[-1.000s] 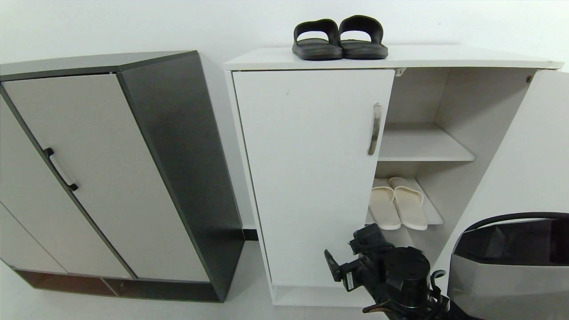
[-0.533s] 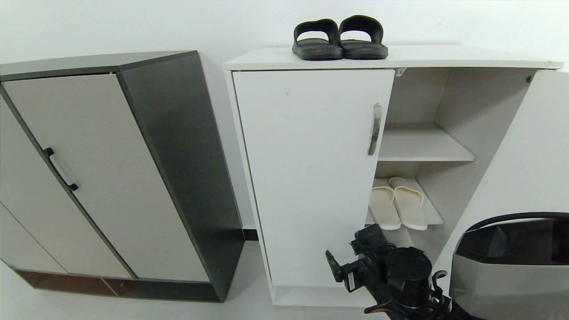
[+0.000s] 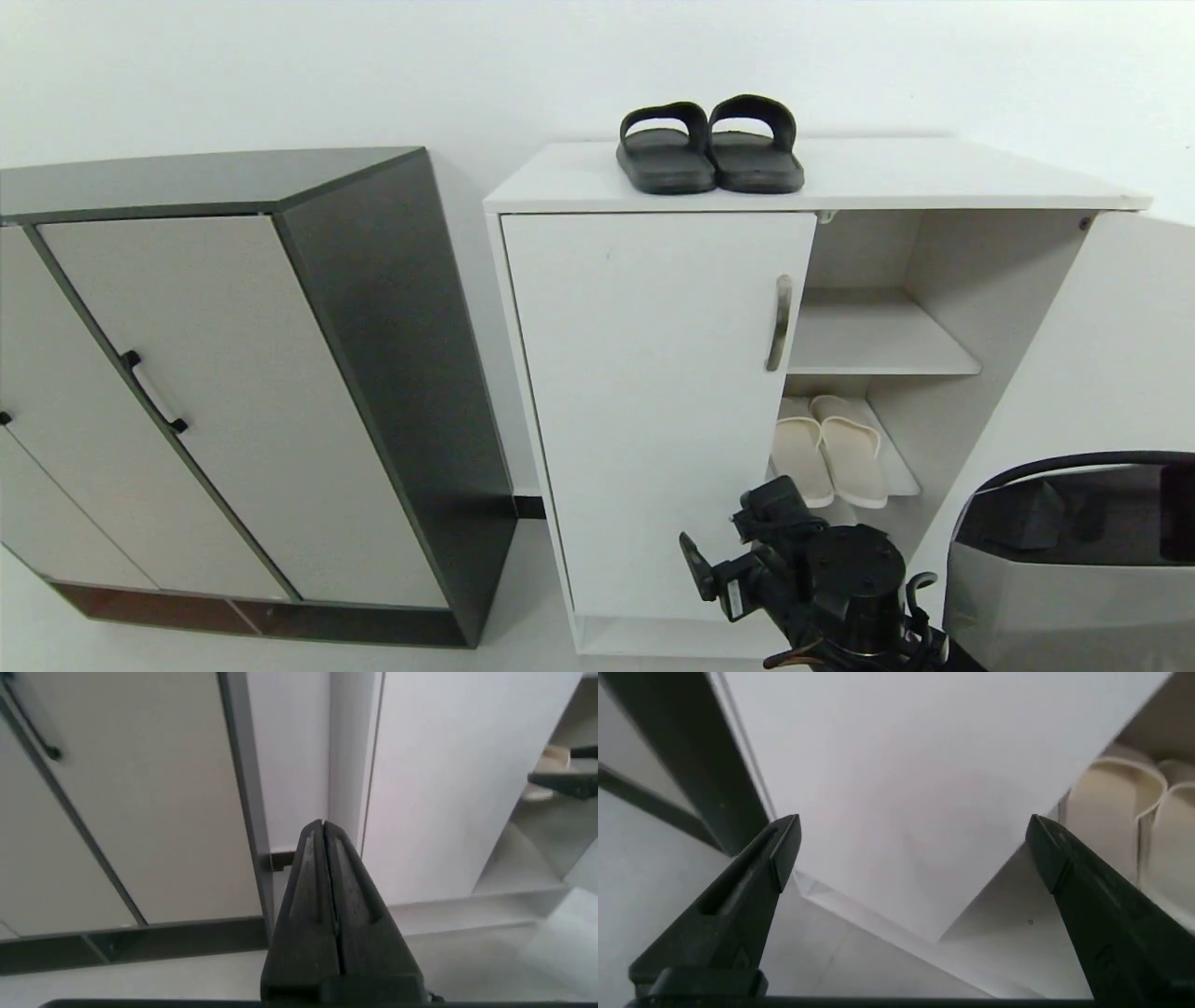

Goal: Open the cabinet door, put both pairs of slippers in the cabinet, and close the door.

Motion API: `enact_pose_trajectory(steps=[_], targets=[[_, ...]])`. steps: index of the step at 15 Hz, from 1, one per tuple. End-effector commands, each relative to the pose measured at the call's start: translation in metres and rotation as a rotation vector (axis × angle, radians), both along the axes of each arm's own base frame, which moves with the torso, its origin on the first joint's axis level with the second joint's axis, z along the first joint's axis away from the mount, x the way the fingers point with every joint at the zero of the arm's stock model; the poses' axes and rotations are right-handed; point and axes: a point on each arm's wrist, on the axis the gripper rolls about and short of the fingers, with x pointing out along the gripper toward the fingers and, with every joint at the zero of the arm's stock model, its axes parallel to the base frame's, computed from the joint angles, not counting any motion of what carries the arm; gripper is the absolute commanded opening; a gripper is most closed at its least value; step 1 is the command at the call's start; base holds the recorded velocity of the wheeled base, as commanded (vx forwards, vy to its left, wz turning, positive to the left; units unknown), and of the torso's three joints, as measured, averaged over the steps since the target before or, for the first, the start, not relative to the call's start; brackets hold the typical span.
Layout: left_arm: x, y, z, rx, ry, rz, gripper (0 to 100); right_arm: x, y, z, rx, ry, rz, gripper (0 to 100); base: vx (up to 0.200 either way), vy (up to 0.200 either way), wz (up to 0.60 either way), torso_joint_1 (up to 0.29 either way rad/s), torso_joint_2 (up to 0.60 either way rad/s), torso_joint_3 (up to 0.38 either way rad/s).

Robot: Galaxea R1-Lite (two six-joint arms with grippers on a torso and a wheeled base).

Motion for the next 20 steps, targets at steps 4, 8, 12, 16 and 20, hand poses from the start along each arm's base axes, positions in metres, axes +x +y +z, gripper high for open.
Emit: enact_pose_trajectory(steps=[4,8,12,16,20], targets=[[0.0001,0.0000,-0.0002,0.000,0.003,0.000,0,0.0002,-0.0003,-0.0002,-0.002,0.000,-0.002,100,0.000,0.000,0.00,0.115,-0.46,-0.345],[0.0001,0.0000,-0.0002,-0.002,0.003,0.000,0,-0.0006,-0.0004,-0.0012,-0.005,0.004,0.001,100,0.000,0.000,0.00,0.146,-0.47,-0.328],[0.0001,0.0000,-0.0002,0.000,0.003,0.000,0,-0.0018,-0.0010,-0.0015,-0.007,0.007,0.003,100,0.000,0.000,0.00,0.171,-0.49,-0.316],[0.0001,0.0000,-0.0002,-0.002,0.003,0.000,0,-0.0023,0.0000,-0.0060,-0.015,0.017,0.006,100,0.000,0.000,0.00,0.203,-0.51,-0.314],[0.0001,0.0000,-0.0002,-0.002,0.003,-0.002,0,-0.0029,0.0007,-0.0060,-0.021,0.015,0.008,100,0.000,0.000,0.00,0.222,-0.53,-0.308]])
